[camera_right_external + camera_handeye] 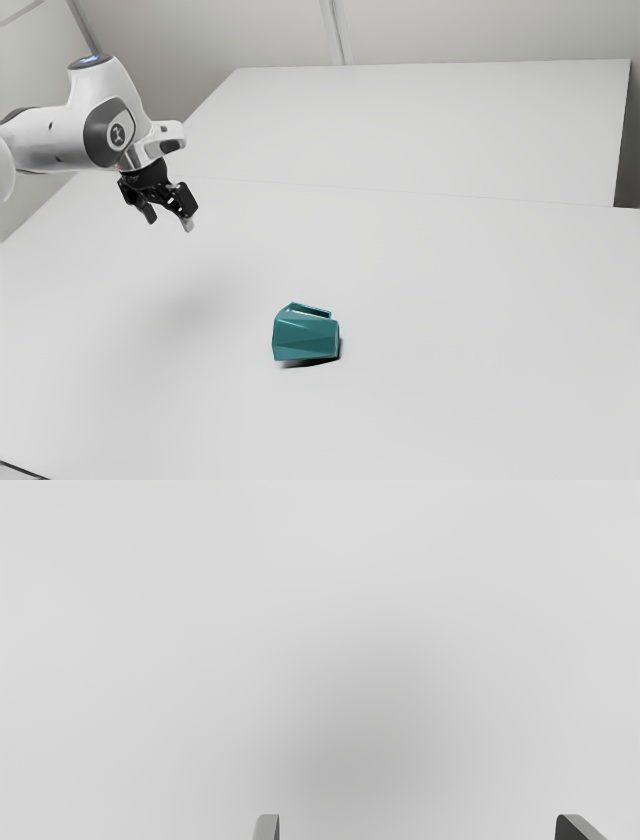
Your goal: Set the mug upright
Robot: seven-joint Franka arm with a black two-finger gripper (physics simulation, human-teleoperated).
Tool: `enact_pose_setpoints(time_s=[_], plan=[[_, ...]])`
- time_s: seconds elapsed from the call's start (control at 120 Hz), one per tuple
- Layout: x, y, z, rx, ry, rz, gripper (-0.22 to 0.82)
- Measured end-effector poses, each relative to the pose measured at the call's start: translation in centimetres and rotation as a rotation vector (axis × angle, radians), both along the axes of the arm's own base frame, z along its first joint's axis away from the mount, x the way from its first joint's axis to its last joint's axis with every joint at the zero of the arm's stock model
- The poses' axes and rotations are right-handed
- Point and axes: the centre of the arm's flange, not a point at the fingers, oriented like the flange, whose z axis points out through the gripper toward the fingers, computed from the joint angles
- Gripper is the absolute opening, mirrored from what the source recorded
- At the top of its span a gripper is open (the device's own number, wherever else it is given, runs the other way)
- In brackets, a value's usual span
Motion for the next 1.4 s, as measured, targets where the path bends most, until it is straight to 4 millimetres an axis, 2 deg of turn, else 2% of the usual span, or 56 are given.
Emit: enact_pose_setpoints(time_s=[0.242, 0.342, 0.575, 1.058, 1.4], plan=[[-0.8, 0.1, 0.5, -0.033, -0.003, 0.011, 0.60], [-1.5, -0.5, -1.3, -0.104, 0.026, 0.038, 0.60], [-4.8, -2.8, -4.9, -0.255, 0.092, 0.120, 0.60], [-7.1, -5.8, -10.5, -0.575, 0.144, 0.310, 0.60], [-8.2, -7.0, -13.2, -0.724, 0.142, 0.425, 0.60]])
